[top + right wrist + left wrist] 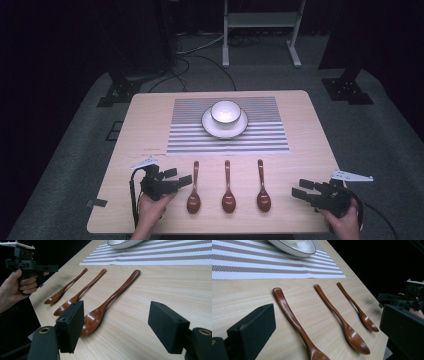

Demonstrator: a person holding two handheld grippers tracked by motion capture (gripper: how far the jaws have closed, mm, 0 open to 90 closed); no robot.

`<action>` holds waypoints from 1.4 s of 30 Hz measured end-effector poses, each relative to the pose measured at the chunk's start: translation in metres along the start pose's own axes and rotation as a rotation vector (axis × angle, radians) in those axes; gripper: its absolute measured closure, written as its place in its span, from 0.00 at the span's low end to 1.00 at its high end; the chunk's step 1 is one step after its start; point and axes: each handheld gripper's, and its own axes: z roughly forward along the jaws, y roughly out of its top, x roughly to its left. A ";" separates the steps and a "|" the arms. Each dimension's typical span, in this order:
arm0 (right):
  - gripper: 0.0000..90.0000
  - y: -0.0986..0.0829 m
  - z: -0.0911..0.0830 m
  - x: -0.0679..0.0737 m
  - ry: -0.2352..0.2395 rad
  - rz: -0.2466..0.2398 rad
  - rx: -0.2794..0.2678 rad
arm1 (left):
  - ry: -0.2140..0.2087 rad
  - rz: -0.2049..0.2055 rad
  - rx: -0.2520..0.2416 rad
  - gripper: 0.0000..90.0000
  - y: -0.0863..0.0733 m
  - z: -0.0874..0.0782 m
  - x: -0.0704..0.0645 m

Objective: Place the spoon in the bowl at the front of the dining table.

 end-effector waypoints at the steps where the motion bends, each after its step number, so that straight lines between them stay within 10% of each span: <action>1: 0.31 0.000 0.000 0.000 0.000 0.000 0.000 | 0.000 0.000 0.000 0.00 0.000 0.000 0.000; 24: 0.31 0.017 0.028 0.011 0.053 -0.024 0.056 | -0.052 0.027 0.005 0.00 0.003 0.011 -0.014; 42: 0.31 0.044 0.051 0.013 0.076 -0.053 0.116 | -0.228 -0.002 0.104 0.00 -0.008 0.054 -0.054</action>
